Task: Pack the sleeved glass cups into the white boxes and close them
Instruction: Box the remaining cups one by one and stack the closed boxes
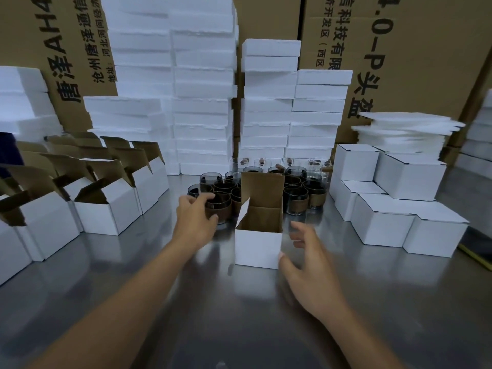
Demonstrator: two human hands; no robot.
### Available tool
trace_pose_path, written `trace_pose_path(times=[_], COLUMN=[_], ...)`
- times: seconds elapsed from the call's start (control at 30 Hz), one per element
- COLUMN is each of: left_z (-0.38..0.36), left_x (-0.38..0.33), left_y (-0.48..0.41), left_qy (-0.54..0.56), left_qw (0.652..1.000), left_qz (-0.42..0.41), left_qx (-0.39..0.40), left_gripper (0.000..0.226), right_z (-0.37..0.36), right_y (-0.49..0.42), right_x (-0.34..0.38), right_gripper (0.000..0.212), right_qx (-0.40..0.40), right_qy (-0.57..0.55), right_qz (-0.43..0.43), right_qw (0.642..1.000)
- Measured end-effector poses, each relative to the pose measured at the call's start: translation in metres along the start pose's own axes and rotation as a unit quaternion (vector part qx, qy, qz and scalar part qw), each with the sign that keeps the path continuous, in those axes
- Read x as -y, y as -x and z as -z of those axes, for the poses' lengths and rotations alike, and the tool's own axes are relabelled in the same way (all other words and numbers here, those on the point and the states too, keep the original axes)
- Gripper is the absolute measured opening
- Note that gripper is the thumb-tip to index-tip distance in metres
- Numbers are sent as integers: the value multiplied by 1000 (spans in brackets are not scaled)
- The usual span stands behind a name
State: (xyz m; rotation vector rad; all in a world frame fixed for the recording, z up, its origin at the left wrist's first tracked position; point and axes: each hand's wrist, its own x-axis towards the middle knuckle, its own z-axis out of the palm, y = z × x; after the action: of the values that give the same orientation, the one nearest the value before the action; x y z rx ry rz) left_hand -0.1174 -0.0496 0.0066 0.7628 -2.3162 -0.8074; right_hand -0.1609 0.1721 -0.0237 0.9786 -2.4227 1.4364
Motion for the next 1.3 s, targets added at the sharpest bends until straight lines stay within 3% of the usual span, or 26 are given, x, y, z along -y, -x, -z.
trace_pose_path(times=[0.1, 0.33, 0.53, 0.7, 0.8, 0.9, 1.1, 1.3], left_z=[-13, -10, 2, 18, 34, 47, 49, 24], left_x=[5, 9, 18, 16, 5, -13, -52, -56], left_y=[-1, 2, 15, 37, 51, 69, 100, 120], left_qy=[-3, 6, 52, 161, 267, 365, 422, 411], left_qw=[1000, 999, 997, 984, 959, 929, 899, 902], left_qz=[17, -29, -64, -49, -4, -21, -104, -89], left_qx=[17, -18, 12, -59, -93, -65, 46, 99], left_gripper=[49, 17, 22, 32, 50, 49, 63, 58], right_z=[0, 2, 4, 3, 2, 4, 11, 13], right_y=[0, 0, 2, 4, 7, 11, 21, 38], right_x=[1, 2, 6, 10, 11, 11, 22, 37], right_gripper=[55, 57, 58, 57, 57, 55, 56, 72], right_qx=[-3, 0, 3, 1, -9, -31, -84, -2], right_qy=[-2, 4, 11, 5, -2, 0, -75, -121], right_qz=[2, 3, 8, 10, 18, 26, 53, 90], right_qw=[1000, 1000, 1000, 1000, 1000, 999, 992, 988])
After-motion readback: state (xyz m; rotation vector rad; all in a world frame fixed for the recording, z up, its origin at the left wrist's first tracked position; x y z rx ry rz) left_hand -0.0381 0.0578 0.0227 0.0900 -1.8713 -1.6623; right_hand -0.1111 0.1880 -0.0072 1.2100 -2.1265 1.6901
